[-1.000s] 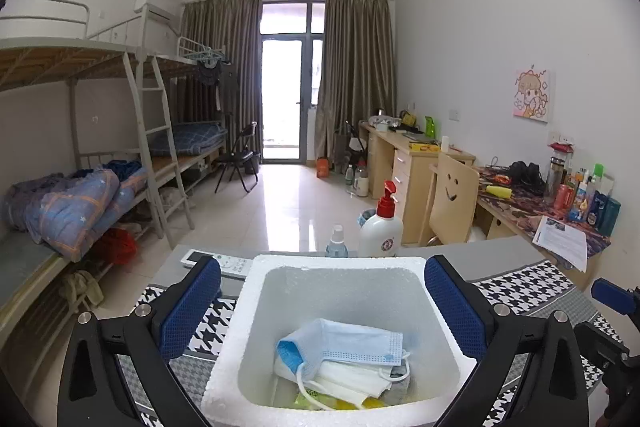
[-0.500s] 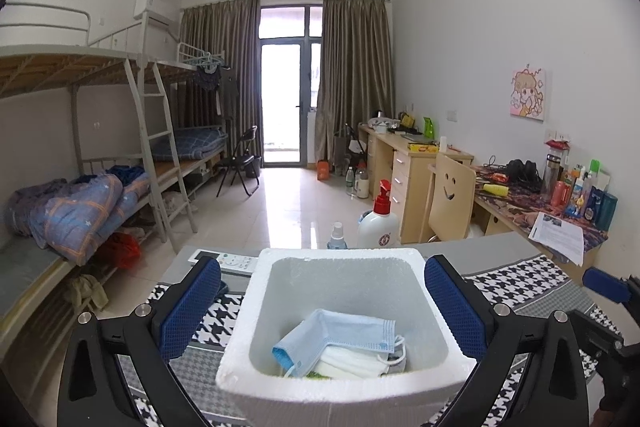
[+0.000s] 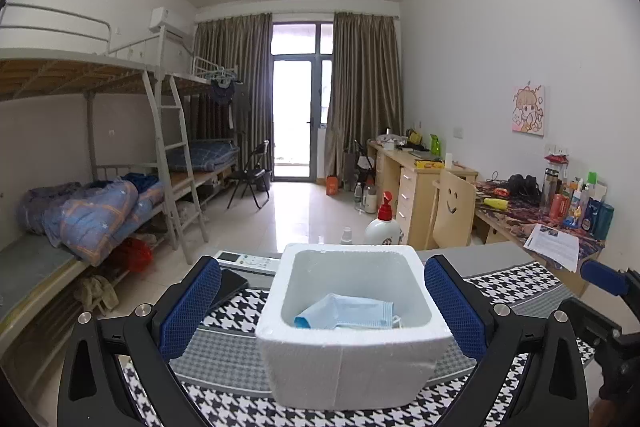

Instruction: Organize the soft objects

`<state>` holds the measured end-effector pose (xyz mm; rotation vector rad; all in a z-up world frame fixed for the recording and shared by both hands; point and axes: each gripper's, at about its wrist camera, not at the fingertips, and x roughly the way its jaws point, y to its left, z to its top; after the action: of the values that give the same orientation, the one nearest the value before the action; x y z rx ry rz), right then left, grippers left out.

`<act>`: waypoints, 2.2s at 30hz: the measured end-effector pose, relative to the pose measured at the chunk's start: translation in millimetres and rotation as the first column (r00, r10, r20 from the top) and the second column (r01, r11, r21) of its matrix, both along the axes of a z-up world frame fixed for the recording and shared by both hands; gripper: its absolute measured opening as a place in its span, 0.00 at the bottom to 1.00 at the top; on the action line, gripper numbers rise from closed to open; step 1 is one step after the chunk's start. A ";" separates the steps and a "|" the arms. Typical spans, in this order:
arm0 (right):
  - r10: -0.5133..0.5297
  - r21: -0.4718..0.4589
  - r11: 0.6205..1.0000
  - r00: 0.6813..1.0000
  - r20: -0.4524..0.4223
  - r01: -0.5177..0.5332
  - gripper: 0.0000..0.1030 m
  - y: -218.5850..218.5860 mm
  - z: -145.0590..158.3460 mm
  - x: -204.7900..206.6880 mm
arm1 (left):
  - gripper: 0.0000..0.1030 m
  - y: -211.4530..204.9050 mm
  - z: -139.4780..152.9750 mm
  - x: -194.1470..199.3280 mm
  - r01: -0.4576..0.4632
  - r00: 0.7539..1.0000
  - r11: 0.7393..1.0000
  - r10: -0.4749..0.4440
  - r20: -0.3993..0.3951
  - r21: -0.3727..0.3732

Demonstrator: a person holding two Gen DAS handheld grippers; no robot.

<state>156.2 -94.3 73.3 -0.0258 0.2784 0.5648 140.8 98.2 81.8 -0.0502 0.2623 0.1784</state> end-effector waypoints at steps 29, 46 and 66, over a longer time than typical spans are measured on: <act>-0.030 0.044 0.999 0.990 0.139 0.024 1.00 -28.1 0.6 -102.6 | 0.99 -40.2 -1.9 -114.7 -0.012 0.995 0.999 0.008 0.104 0.041; -0.044 0.050 0.998 0.985 0.169 0.036 1.00 -35.7 -20.0 -137.5 | 0.99 -53.9 -22.7 -158.9 0.013 0.990 0.999 -0.019 0.138 0.039; -0.022 0.028 0.999 0.983 0.181 0.017 1.00 -38.4 -77.6 -162.9 | 0.99 -54.8 -90.2 -178.2 -0.012 0.993 1.000 0.012 0.116 -0.006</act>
<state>-6.7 -132.7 -4.3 -0.0487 0.0932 0.5426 -37.4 43.4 -8.4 -0.0675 0.1468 0.1859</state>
